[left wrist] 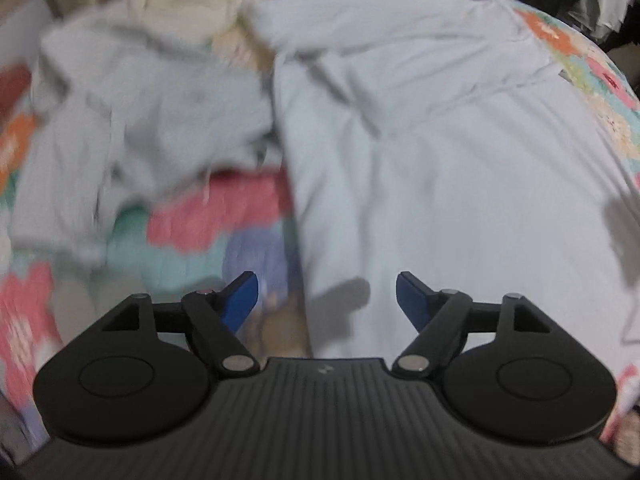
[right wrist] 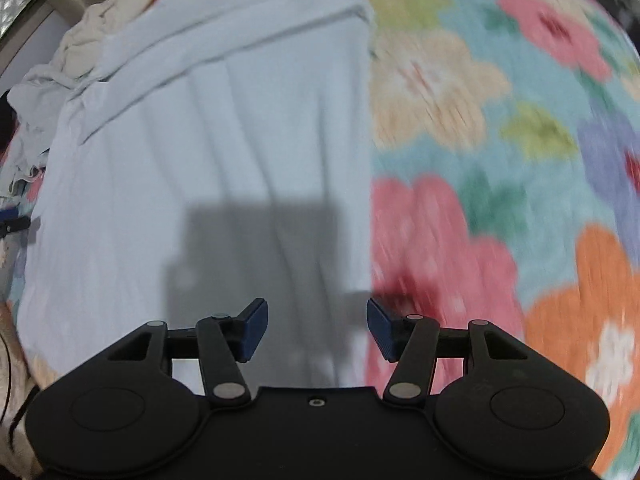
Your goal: Fold clothes
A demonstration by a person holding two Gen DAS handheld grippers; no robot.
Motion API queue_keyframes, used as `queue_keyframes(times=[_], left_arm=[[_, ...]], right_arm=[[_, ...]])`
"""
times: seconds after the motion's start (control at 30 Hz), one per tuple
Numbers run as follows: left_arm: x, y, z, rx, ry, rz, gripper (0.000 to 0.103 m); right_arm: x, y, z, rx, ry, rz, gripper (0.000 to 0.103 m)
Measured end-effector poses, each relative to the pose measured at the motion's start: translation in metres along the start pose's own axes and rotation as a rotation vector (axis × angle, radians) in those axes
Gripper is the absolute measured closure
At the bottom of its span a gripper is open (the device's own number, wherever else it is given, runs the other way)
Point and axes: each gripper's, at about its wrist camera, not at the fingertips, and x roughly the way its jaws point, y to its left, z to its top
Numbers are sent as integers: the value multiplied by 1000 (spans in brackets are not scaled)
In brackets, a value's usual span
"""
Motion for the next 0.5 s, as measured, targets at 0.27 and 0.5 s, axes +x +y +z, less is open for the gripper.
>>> queue_keyframes(times=[0.27, 0.5], left_arm=[[-2, -8, -24, 63, 81, -12, 27], [18, -2, -49, 119, 283, -69, 17]], right_arm=[[-9, -33, -31, 176, 75, 133, 42], [10, -34, -41, 103, 235, 74, 36]])
